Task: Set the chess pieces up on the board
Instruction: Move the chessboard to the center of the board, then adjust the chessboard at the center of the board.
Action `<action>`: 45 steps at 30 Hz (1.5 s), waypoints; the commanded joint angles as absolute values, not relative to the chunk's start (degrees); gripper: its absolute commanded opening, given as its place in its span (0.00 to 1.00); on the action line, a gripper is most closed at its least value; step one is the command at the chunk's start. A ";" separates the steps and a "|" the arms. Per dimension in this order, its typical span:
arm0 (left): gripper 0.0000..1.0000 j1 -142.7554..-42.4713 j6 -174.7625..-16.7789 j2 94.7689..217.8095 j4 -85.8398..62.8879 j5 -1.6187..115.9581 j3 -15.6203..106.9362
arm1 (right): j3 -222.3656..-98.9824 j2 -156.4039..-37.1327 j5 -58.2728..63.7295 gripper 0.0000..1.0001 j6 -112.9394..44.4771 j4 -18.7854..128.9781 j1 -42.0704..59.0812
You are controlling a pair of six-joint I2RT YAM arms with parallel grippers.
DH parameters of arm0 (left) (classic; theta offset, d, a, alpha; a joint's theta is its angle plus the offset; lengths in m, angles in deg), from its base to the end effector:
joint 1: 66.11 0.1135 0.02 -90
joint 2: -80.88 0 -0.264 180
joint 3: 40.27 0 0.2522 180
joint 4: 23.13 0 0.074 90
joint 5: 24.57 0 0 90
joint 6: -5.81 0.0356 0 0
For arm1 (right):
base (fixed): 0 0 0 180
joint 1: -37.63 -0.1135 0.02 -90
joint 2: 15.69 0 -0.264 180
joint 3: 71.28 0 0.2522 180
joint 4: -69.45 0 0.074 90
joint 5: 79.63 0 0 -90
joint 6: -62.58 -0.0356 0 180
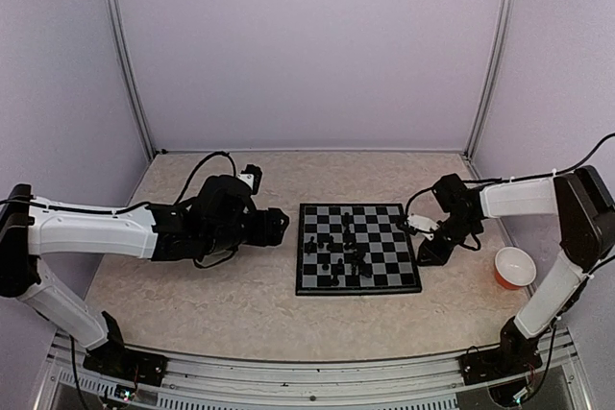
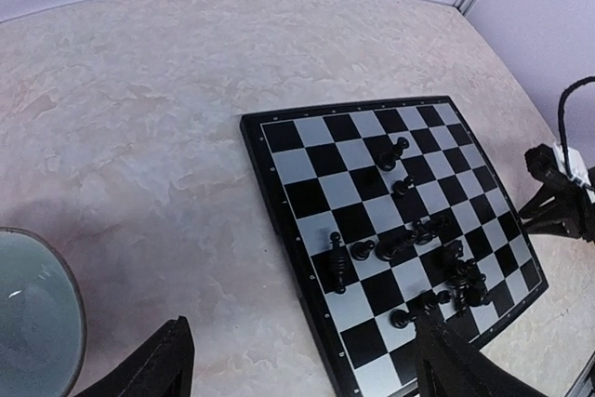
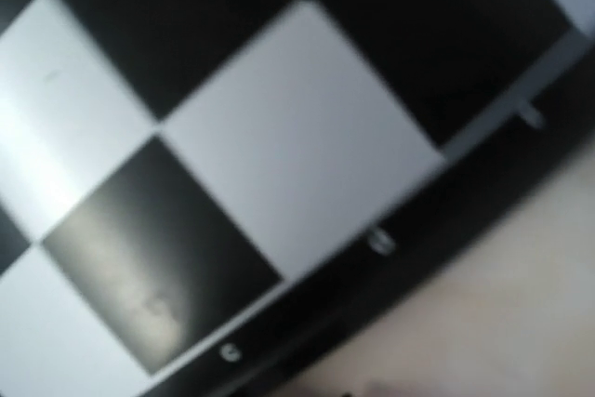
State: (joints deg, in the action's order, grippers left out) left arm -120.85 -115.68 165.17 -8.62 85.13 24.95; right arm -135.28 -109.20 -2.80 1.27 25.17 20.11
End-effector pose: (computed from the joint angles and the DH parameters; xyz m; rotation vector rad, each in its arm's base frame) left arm 0.1955 -0.2557 0.2343 0.2375 2.1498 -0.5166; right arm 0.2703 0.0938 0.1484 -1.1512 2.5800 0.2854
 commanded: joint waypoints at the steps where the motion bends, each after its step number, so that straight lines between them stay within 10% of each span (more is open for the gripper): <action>1: 0.81 -120.78 -118.05 161.21 -6.59 88.29 22.13 | -135.25 -110.24 -4.49 0.20 -0.07 22.81 13.06; 31: 0.70 -126.51 -136.86 160.23 0.37 87.61 13.79 | -179.11 -136.66 -2.91 0.31 -1.91 23.30 19.76; 45: 0.56 -127.63 -137.97 171.15 -2.25 82.71 17.17 | -184.31 -146.24 -4.71 0.21 -0.23 22.27 20.63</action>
State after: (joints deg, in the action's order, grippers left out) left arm -126.95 -137.77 169.94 -0.75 84.13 15.68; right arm -186.58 -146.58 -3.21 -1.53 23.16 20.29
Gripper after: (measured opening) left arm 0.557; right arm 0.220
